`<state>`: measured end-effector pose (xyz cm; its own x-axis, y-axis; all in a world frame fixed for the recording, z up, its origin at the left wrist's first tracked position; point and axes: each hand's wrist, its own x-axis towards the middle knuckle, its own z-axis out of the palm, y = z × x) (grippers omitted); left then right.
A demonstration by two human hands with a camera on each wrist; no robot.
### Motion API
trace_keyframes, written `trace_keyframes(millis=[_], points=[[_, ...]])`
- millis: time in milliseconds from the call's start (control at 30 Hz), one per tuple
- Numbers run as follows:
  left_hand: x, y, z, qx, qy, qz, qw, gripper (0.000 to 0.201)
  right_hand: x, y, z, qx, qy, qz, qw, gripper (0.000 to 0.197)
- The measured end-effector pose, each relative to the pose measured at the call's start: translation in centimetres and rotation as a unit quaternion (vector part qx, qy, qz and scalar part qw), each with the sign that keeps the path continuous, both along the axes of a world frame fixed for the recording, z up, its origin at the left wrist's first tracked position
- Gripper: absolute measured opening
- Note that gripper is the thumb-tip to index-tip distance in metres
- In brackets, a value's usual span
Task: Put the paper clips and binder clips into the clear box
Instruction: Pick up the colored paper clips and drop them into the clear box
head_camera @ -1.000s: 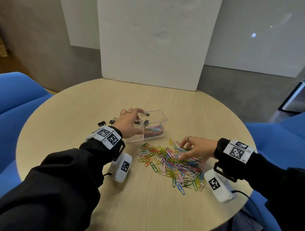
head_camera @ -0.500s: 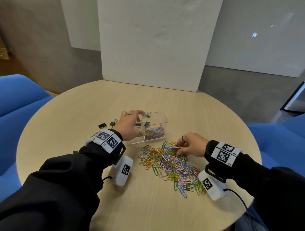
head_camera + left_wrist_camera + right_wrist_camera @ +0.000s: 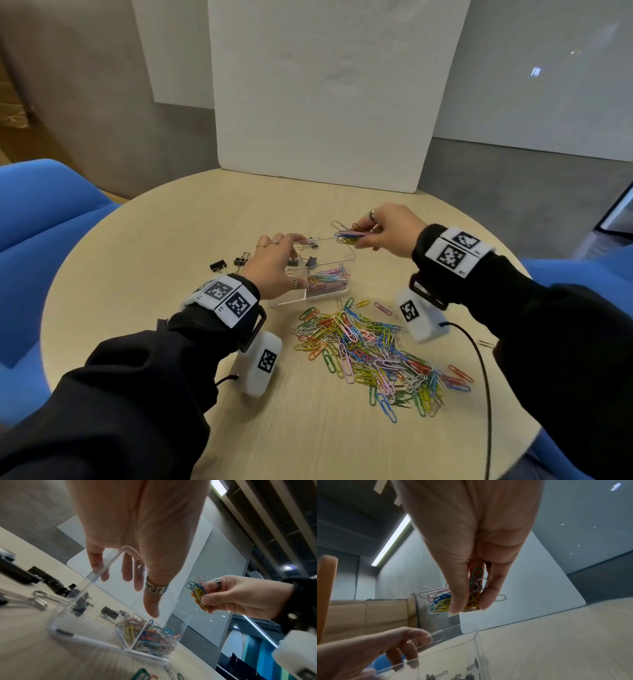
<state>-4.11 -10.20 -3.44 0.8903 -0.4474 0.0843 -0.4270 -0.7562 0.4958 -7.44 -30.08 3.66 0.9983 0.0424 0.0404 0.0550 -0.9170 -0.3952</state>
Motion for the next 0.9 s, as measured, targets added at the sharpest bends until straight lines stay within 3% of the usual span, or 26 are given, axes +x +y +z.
trace_keyframes(millis=[133,367,533,633,700,800,900], points=[[0.0,0.1,0.0,-0.003,-0.003,-0.002,1.000,0.072,1.7,2.2,-0.2,-0.110,0.034,0.023,0.993,0.037],[0.1,0.0,-0.1,-0.001,-0.004,-0.002,1.000,0.072,3.0,4.6,-2.3,-0.208,0.044,0.060,0.975,0.028],[0.1,0.0,-0.1,0.002,-0.004,-0.001,1.000,0.074,3.2,3.8,-2.1,-0.150,0.035,0.103,0.983,0.027],[0.1,-0.1,-0.1,0.001,-0.006,0.001,1.000,0.074,2.6,2.8,-1.9,-0.090,-0.015,0.105,0.990,0.025],[0.1,-0.1,-0.1,0.000,-0.008,0.003,1.000,0.074,2.5,2.8,-2.1,-0.088,-0.011,0.108,0.990,0.031],[0.1,-0.1,-0.1,-0.003,-0.007,0.003,1.000,0.073,2.4,3.6,-3.1,-0.191,0.045,0.108,0.975,0.054],[0.0,0.0,-0.1,-0.004,-0.006,0.001,1.000,0.072,1.9,4.1,-3.6,-0.267,0.076,0.116,0.954,0.059]])
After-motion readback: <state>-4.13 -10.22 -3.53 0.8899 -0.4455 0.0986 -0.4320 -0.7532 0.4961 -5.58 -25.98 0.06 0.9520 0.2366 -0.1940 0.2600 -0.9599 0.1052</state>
